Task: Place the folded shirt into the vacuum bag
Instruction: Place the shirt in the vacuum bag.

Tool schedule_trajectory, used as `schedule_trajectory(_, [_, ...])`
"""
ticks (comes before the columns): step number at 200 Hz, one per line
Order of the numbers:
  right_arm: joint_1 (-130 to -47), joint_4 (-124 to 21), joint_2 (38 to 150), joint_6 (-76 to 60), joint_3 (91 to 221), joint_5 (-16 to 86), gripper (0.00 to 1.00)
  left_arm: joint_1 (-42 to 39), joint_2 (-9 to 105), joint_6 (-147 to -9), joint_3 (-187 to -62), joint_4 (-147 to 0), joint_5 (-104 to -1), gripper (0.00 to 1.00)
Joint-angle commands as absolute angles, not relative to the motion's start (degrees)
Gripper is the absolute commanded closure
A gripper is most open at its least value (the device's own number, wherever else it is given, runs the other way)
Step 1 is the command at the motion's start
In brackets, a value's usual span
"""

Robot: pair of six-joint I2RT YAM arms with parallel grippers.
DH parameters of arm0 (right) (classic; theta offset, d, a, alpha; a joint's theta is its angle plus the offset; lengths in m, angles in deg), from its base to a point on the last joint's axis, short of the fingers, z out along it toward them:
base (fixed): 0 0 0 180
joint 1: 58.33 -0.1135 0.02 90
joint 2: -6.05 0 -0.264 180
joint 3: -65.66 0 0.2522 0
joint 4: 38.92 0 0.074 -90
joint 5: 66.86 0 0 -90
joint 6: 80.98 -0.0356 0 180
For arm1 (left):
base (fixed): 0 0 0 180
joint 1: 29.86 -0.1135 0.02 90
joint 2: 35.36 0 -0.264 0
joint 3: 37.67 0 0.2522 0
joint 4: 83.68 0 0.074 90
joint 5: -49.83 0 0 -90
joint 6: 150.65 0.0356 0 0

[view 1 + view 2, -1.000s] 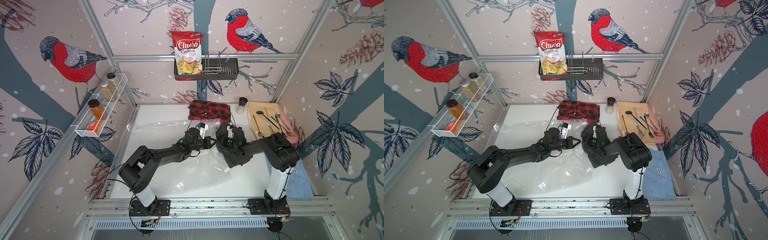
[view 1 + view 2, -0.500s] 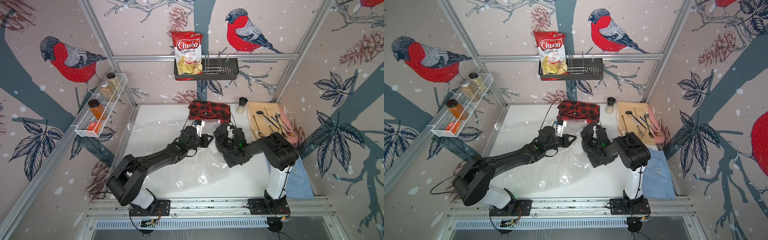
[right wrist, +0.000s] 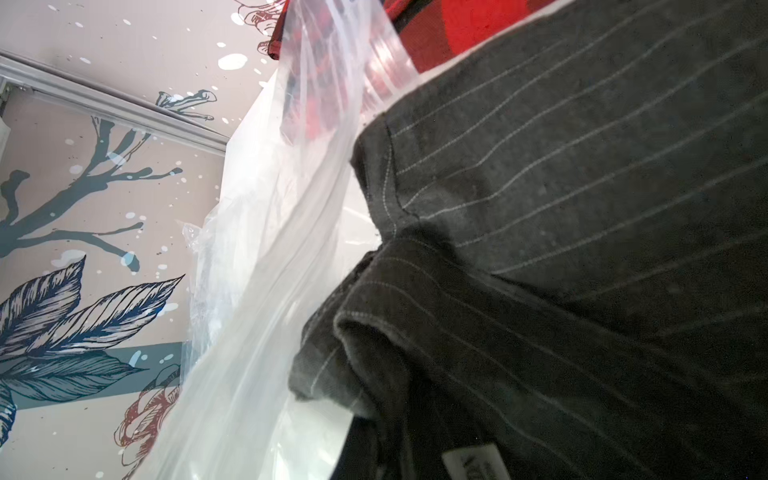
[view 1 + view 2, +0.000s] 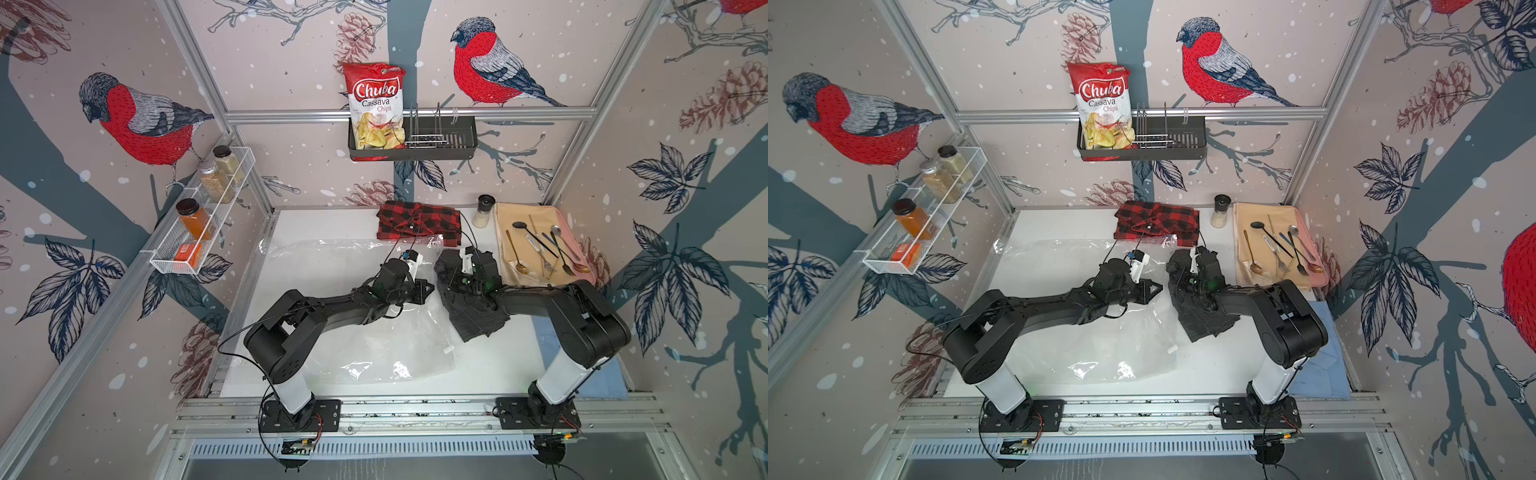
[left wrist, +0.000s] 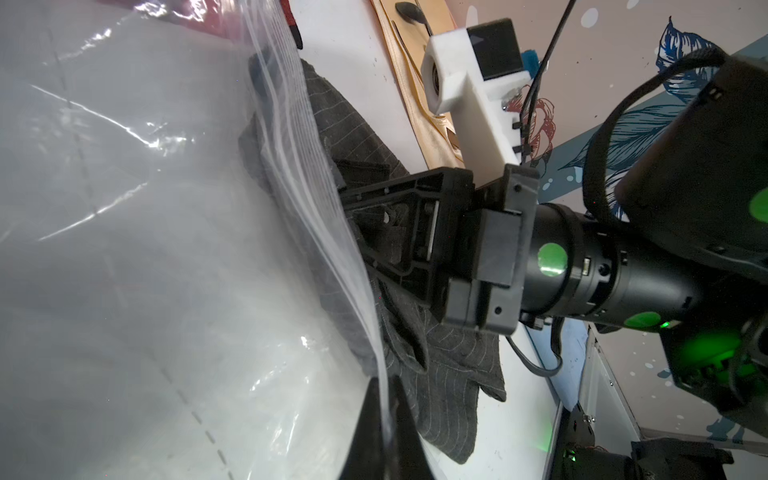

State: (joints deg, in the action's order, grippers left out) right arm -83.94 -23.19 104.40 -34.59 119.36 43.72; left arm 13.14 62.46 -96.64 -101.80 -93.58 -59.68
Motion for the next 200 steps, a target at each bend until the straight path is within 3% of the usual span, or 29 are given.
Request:
schedule_trajectory(1, [-84.7, -23.4, 104.5, -33.2, 119.6, 46.2, 1.00, 13.3, 62.1, -95.5, -102.5, -96.1, -60.5, 1.00])
schedule_trajectory(128, [-86.1, -21.8, 107.2, -33.3, 121.2, 47.7, 1.00, 14.0, 61.7, -94.2, -102.1, -95.0, -58.5, 1.00])
schedule_trajectory(147, [-85.9, -24.2, 107.9, -32.6, 122.4, 46.7, 0.77, 14.7, 62.0, -92.7, -102.6, -93.0, -56.2, 1.00])
schedule_trajectory(200, [-84.5, -33.6, 108.1, -29.1, 125.0, 43.4, 0.64, 15.8, 64.6, -86.9, -104.3, -88.5, -48.9, 1.00])
